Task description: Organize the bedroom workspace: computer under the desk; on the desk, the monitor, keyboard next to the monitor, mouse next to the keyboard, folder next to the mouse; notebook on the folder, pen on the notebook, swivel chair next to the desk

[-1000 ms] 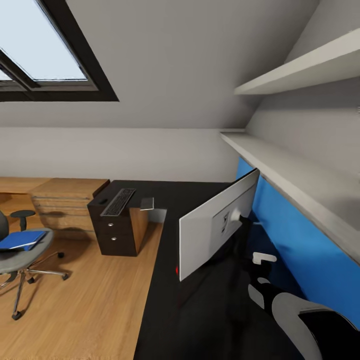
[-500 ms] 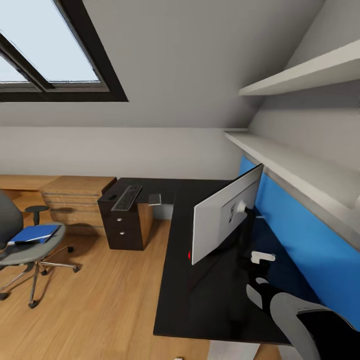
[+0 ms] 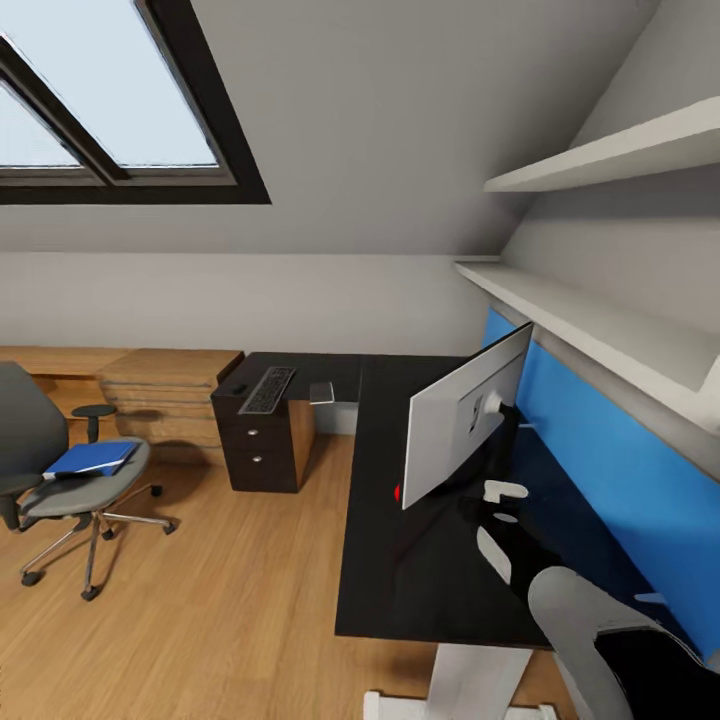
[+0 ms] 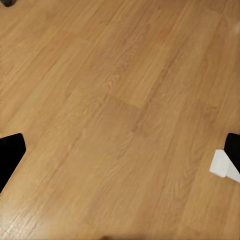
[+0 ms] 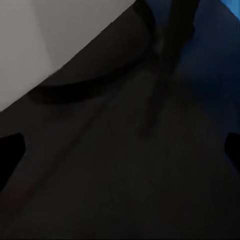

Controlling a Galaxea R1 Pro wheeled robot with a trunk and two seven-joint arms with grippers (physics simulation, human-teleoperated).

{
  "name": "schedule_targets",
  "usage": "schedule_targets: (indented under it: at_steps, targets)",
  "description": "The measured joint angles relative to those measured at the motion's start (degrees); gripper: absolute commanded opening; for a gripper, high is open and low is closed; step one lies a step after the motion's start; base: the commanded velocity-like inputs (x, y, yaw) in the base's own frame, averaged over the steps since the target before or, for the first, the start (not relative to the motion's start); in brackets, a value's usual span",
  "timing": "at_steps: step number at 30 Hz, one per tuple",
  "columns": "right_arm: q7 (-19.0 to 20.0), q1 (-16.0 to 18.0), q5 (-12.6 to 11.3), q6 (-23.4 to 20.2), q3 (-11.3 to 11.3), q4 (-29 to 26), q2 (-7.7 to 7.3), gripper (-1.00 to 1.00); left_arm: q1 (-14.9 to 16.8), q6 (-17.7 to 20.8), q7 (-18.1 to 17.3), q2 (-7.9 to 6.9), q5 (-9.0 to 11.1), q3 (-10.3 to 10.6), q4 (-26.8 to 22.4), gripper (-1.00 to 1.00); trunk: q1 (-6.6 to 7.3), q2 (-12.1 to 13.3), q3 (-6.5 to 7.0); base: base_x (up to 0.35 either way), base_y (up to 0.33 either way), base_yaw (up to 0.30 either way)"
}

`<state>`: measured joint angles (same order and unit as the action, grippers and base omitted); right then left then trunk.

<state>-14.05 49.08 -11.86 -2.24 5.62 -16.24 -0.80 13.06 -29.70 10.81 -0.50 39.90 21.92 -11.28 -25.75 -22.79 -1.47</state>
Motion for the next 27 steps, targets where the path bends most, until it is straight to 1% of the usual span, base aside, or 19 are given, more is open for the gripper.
schedule_targets:
  at_steps: [1,2,3,4,5,6,7,9,11,13,15,17,18,19,21,22,23,24,27]
  targets:
    - [-2.1,-2.1,0.0,-4.3,0.0,-6.0,0.04,1.0,0.0,0.0,0.0,0.0,0.0,0.0,0.0,1.0,0.0,0.0,0.0,-0.01,0.008,0.0]
    - [-5.8,-6.1,-0.1,-7.6,0.1,-14.7,0.08,1.0,0.0,0.0,0.0,0.0,0.0,0.0,0.0,1.0,0.01,0.0,-0.01,-0.006,0.005,0.0]
    - [-10.2,-11.6,-0.3,-10.4,0.4,-25.6,0.11,1.0,0.0,0.0,0.0,0.0,0.0,0.0,0.0,1.0,0.01,0.0,-0.01,-0.005,0.004,0.0]
    - [-12.3,-14.7,-0.3,-11.7,0.6,-31.6,0.11,1.0,0.0,0.0,0.0,0.0,0.0,0.0,0.0,1.0,0.01,0.0,-0.01,-0.003,0.002,0.0]
    - [-16.6,-21.9,-0.2,-14.1,1.0,-44.3,0.11,1.0,0.0,0.0,0.1,0.0,0.1,0.0,0.0,1.0,0.0,0.0,-0.01,-0.001,0.001,0.0]
    - [-19.0,-27.7,-0.3,-15.4,1.6,-53.4,0.1,1.0,0.0,0.1,0.1,-0.01,0.1,0.0,0.0,1.0,0.02,0.0,-0.02,0.071,0.058,0.0]
    - [-20.5,-31.3,-0.3,-15.9,2.3,-56.7,0.09,1.0,0.0,0.1,0.1,0.01,0.1,0.0,0.0,1.0,0.02,0.0,-0.02,0.154,0.148,0.0]
    - [-21.0,-32.8,-0.3,-15.3,2.7,-55.8,0.08,1.0,0.0,0.1,0.1,0.0,0.2,0.0,0.0,1.0,0.02,0.0,-0.01,0.202,0.21,0.0]
    - [-21.1,-33.1,-0.1,-14.5,3.5,-56.0,0.08,1.0,0.0,0.1,0.0,0.0,0.2,0.0,0.0,1.0,0.03,0.0,0.0,0.227,0.244,0.0]
    - [-21.3,-33.2,0.0,-13.9,4.9,-56.6,0.03,1.0,0.0,0.1,0.0,0.0,0.2,0.0,0.0,1.0,0.03,0.0,0.0,0.234,0.254,0.0]
    - [-21.5,-33.3,0.1,-13.0,7.3,-57.2,-0.03,1.0,0.0,0.1,0.0,0.0,0.2,0.0,0.0,1.0,0.03,0.0,0.0,0.238,0.26,0.0]
    - [-21.6,-33.3,0.2,-12.1,9.2,-57.4,-0.07,1.0,0.0,0.1,0.0,0.0,0.2,0.0,0.0,1.0,0.03,0.0,0.0,0.24,0.263,0.0]
    - [-21.6,-33.3,0.2,-12.0,9.7,-57.5,-0.08,1.0,0.0,0.1,0.0,0.0,0.2,0.0,0.0,1.0,0.03,0.0,0.0,0.241,0.264,0.0]
    - [-21.7,-33.4,0.4,-11.7,11.1,-57.5,-0.11,1.0,0.0,0.1,-0.1,0.0,0.2,0.0,0.0,1.0,0.03,0.0,0.0,0.242,0.264,0.0]
    - [-21.7,-33.4,0.7,-11.4,12.5,-57.6,-0.16,1.0,0.0,0.1,-0.1,0.0,0.2,0.0,0.0,1.0,0.03,0.0,0.0,0.245,0.261,0.0]
    - [-21.7,-33.4,0.9,-11.2,12.7,-57.6,-0.18,1.0,0.0,0.1,-0.1,0.0,0.2,0.0,0.0,1.0,0.03,0.0,0.0,0.246,0.252,0.0]
    - [-21.7,-33.5,1.4,-10.1,13.0,-57.6,-0.23,1.0,0.0,0.1,0.0,0.0,0.2,0.0,0.0,1.0,0.03,0.0,0.0,0.09,0.081,0.0]
    - [-21.8,-33.6,3.5,-6.3,13.3,-57.5,-0.26,1.0,0.0,0.1,0.0,0.0,0.2,0.0,0.0,1.0,0.01,0.0,0.0,0.057,0.052,0.0]
    - [-21.8,-33.6,6.4,-3.5,13.4,-57.3,-0.26,1.0,0.0,0.1,0.1,0.0,0.2,0.0,0.0,1.0,0.0,0.0,0.0,0.035,0.028,0.0]
